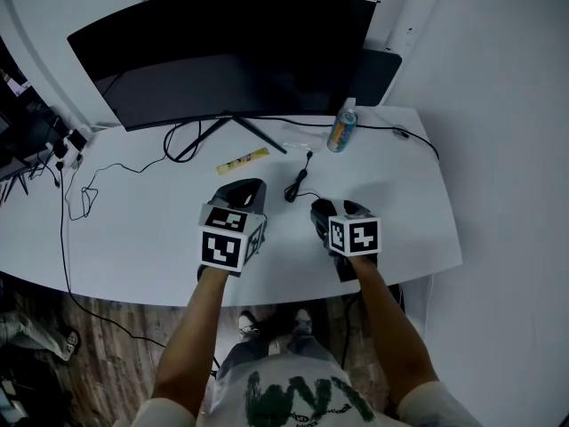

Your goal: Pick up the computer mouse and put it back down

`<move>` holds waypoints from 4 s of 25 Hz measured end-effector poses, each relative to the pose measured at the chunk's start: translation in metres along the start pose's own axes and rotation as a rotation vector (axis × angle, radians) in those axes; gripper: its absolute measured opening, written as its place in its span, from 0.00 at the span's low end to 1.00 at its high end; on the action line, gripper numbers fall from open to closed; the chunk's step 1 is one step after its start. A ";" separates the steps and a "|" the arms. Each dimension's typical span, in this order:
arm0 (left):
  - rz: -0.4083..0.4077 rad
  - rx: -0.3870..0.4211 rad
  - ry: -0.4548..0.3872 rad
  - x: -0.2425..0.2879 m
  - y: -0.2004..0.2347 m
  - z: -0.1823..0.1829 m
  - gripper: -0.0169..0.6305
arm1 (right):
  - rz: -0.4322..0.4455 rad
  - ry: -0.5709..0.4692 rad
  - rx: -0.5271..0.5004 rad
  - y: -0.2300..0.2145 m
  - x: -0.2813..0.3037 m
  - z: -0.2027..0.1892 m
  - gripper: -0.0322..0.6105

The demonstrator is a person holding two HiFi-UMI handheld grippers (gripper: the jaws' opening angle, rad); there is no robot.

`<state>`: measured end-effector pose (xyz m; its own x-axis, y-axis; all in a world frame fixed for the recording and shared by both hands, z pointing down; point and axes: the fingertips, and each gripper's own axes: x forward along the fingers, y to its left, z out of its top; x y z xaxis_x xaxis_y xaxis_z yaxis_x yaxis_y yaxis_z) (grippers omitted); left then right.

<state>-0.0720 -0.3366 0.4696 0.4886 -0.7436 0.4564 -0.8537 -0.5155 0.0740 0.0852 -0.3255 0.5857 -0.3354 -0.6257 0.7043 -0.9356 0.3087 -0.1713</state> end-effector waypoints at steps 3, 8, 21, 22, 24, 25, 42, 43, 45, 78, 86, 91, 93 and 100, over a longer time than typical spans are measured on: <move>0.002 -0.006 0.002 0.004 0.003 -0.002 0.03 | -0.005 0.023 0.002 -0.003 0.010 -0.007 0.61; 0.001 -0.014 0.014 0.009 0.007 -0.009 0.03 | -0.009 0.062 0.012 -0.005 0.023 -0.018 0.63; 0.013 -0.031 0.027 0.010 0.019 -0.018 0.03 | -0.071 0.157 -0.010 -0.007 0.042 -0.034 0.66; 0.013 -0.033 0.028 0.010 0.019 -0.019 0.03 | -0.085 0.169 -0.022 -0.008 0.043 -0.035 0.66; 0.014 -0.034 0.029 0.010 0.019 -0.020 0.03 | -0.107 0.192 -0.036 -0.008 0.044 -0.035 0.66; 0.015 -0.035 0.029 0.009 0.020 -0.021 0.03 | -0.111 0.202 -0.035 -0.008 0.045 -0.035 0.66; 0.033 -0.030 0.015 -0.009 0.019 -0.015 0.03 | -0.124 0.240 -0.034 -0.013 0.038 -0.031 0.54; 0.035 -0.028 0.013 -0.011 0.020 -0.014 0.03 | -0.110 0.239 -0.041 -0.009 0.037 -0.031 0.54; 0.040 -0.026 0.008 -0.016 0.020 -0.012 0.03 | -0.087 0.225 -0.053 -0.004 0.034 -0.027 0.54; 0.050 0.036 -0.105 -0.046 0.008 0.052 0.03 | -0.027 -0.152 -0.121 0.031 -0.067 0.109 0.54; 0.057 0.038 -0.139 -0.051 0.007 0.067 0.03 | 0.001 -0.275 -0.107 0.045 -0.100 0.146 0.54; 0.074 0.042 -0.158 -0.058 0.013 0.077 0.03 | 0.006 -0.323 -0.115 0.053 -0.115 0.160 0.54; 0.079 0.043 -0.162 -0.061 0.015 0.078 0.03 | 0.011 -0.340 -0.117 0.056 -0.119 0.165 0.54; 0.089 0.045 -0.167 -0.064 0.019 0.080 0.03 | 0.026 -0.383 -0.124 0.064 -0.129 0.178 0.54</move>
<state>-0.1047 -0.3328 0.3706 0.4382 -0.8454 0.3054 -0.8876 -0.4605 -0.0013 0.0492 -0.3529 0.3618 -0.3974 -0.8310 0.3892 -0.9137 0.3974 -0.0846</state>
